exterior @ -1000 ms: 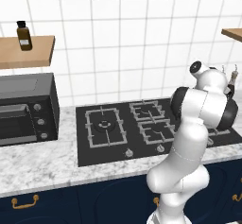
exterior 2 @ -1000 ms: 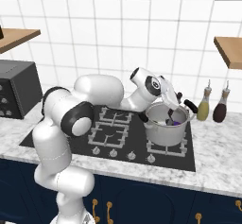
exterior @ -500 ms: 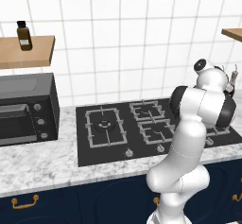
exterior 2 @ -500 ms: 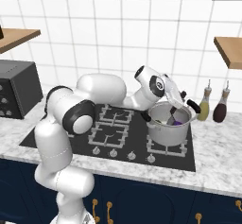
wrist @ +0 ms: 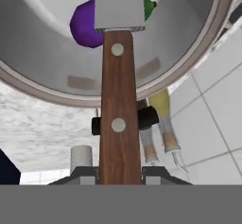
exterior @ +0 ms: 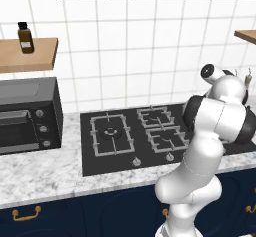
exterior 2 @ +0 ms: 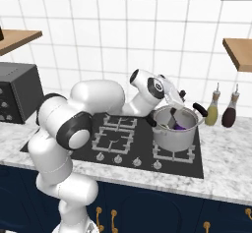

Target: Put the eggplant and lime in the pot. Retrieve the spatula and lightly stir the vegetables in the pot.

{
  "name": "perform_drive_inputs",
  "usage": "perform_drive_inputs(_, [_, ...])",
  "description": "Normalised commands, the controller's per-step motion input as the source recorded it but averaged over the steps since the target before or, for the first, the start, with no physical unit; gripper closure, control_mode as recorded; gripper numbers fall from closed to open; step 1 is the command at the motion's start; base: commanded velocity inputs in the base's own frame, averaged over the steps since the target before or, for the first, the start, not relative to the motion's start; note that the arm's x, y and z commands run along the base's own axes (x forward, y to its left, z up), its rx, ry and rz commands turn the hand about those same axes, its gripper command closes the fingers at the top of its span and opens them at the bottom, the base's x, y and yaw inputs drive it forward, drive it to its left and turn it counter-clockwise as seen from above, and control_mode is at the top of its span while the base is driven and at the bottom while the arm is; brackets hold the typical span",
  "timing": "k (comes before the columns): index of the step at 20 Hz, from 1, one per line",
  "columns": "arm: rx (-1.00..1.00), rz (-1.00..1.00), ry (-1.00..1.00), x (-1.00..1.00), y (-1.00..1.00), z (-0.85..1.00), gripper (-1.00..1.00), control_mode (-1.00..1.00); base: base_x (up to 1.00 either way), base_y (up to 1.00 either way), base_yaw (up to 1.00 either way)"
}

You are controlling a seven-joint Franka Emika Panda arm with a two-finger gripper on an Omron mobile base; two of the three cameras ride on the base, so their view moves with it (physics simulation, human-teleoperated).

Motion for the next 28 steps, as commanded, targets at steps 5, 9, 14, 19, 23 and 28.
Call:
perform_drive_inputs(5, [-0.08,0.00,-0.06,0.00,-0.04,0.00,1.00,-1.00,0.00,0.00,0.00])
perform_drive_inputs(9, [-0.01,0.00,-0.01,0.00,-0.18,0.00,1.00,-1.00,0.00,0.00,0.00])
perform_drive_inputs(14, [-0.07,0.03,-0.17,0.00,-0.03,0.10,1.00,-1.00,0.00,0.00,0.00])
perform_drive_inputs(19, [-0.03,0.01,-0.08,0.00,-0.04,0.09,1.00,-1.00,0.00,0.00,0.00])
perform_drive_inputs(23, [0.00,0.00,0.00,0.00,-0.25,-0.04,1.00,-1.00,0.00,0.00,0.00])
perform_drive_inputs(28, [-0.02,0.06,0.00,0.08,-0.09,-0.01,1.00,-1.00,0.00,0.00,0.00])
